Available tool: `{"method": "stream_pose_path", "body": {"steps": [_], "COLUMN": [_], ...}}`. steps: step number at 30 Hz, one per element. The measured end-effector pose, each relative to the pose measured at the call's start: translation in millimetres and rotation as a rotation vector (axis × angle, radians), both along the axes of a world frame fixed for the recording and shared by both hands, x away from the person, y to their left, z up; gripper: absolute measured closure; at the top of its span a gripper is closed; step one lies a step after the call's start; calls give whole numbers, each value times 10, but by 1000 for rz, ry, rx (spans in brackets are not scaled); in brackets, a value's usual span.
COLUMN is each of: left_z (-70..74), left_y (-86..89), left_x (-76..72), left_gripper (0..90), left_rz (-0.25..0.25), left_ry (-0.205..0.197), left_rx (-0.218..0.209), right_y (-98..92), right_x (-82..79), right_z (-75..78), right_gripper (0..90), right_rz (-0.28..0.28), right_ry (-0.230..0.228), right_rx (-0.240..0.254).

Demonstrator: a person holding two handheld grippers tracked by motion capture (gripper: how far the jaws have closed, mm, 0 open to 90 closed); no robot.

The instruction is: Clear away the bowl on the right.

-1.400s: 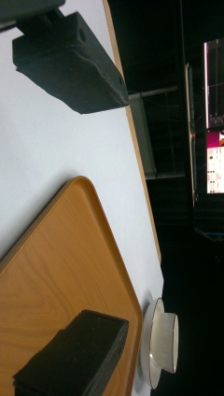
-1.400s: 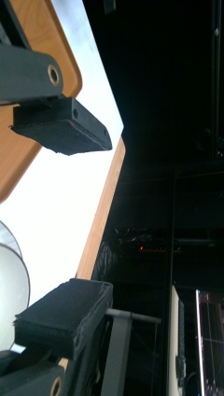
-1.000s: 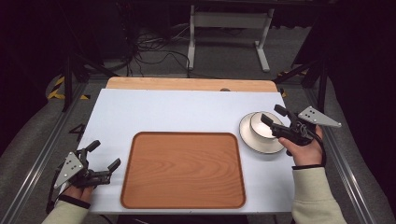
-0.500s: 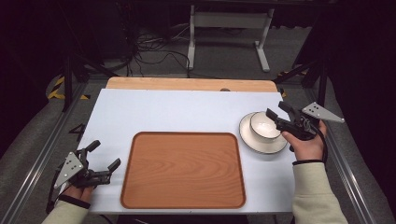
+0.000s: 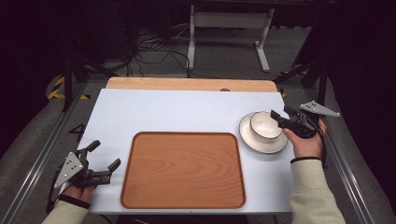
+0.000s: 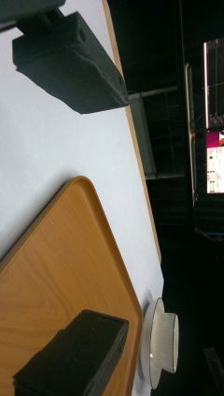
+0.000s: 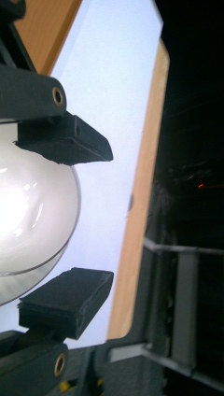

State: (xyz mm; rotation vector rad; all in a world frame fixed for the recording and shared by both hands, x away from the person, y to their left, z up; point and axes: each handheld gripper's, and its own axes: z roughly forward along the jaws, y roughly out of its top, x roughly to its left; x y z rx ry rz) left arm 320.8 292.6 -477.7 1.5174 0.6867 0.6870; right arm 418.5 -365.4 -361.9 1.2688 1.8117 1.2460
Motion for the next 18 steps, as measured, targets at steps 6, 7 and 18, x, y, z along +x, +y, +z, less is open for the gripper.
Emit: {"method": "stream_pose_path", "body": {"steps": [6,7,18], "left_z": [0,0,0], "left_y": [0,0,0], "left_x": [0,0,0], "left_gripper": [2,2,2], "left_rz": [0,0,0], "left_ry": [0,0,-1], "left_rx": [0,0,1], "right_y": [-45,-47,-82], "right_x": [83,97,201], "right_z": [-94,-112,-259], "right_gripper": [363,363,395], "right_rz": [-62,-81,-166], "right_ry": [112,134,262], "right_rx": [4,-2,-55]}}
